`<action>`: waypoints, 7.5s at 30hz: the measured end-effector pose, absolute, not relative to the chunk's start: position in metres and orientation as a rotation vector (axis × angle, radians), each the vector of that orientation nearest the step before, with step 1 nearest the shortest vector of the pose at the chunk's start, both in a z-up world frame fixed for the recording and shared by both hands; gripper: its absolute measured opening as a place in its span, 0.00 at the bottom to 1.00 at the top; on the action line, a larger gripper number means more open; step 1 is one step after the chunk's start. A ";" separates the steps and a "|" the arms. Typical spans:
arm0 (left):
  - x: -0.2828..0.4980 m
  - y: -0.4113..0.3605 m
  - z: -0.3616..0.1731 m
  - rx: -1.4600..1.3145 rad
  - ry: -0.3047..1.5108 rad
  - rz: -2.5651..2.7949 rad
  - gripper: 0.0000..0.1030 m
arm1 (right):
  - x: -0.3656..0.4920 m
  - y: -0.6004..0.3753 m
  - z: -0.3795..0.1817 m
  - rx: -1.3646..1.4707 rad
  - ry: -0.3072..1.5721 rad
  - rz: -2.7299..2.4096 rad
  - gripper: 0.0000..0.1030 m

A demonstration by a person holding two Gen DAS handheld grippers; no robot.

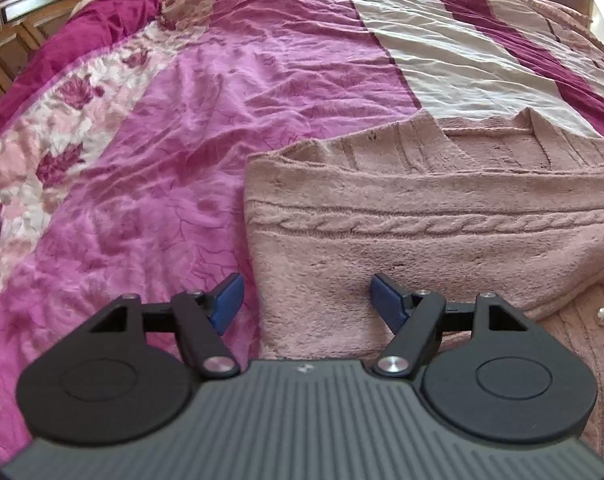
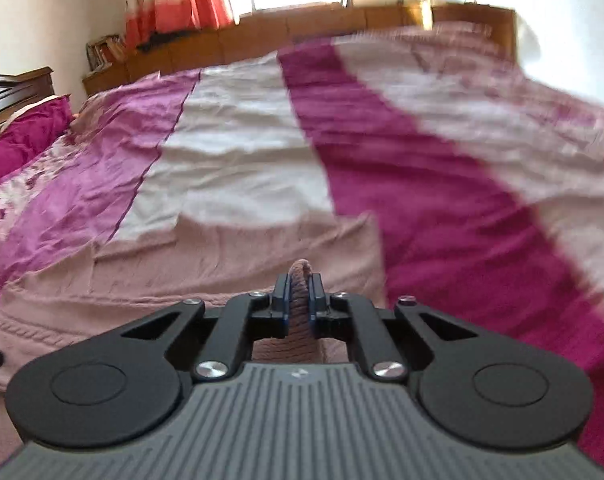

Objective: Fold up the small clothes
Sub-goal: 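Lay the lifted sleeve flat across the body with the right tool, open, then move both tools to the hem of the cardigan, then grasp the cardigan hem with both tools, then lift the hem with both tools, fold it toward the collar, open, then move both tools to the new folded edge of the cardigan, then grasp the folded edge with both tools and fold it over again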

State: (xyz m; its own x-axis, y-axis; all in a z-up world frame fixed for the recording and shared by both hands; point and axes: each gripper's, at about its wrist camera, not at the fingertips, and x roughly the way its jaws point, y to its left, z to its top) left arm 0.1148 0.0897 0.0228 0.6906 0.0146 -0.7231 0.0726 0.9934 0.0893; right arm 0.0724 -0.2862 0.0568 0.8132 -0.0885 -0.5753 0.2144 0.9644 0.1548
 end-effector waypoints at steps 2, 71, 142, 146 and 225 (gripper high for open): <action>0.116 0.092 0.019 0.090 0.816 -0.030 0.70 | 0.080 -0.287 0.048 0.202 0.638 -0.170 0.08; -0.049 0.133 0.025 0.022 1.070 -0.106 0.72 | -0.139 -0.233 0.056 0.132 1.002 -0.087 0.72; 0.036 0.189 0.064 -0.491 0.781 -0.092 0.11 | -0.057 -0.335 0.060 0.631 0.498 -0.067 0.05; 0.050 0.185 0.045 -0.467 0.821 -0.052 0.11 | -0.043 -0.333 0.037 0.596 0.540 -0.136 0.05; 0.008 0.151 0.016 -0.366 1.015 -0.259 0.22 | -0.073 -0.299 0.023 0.461 0.722 0.084 0.32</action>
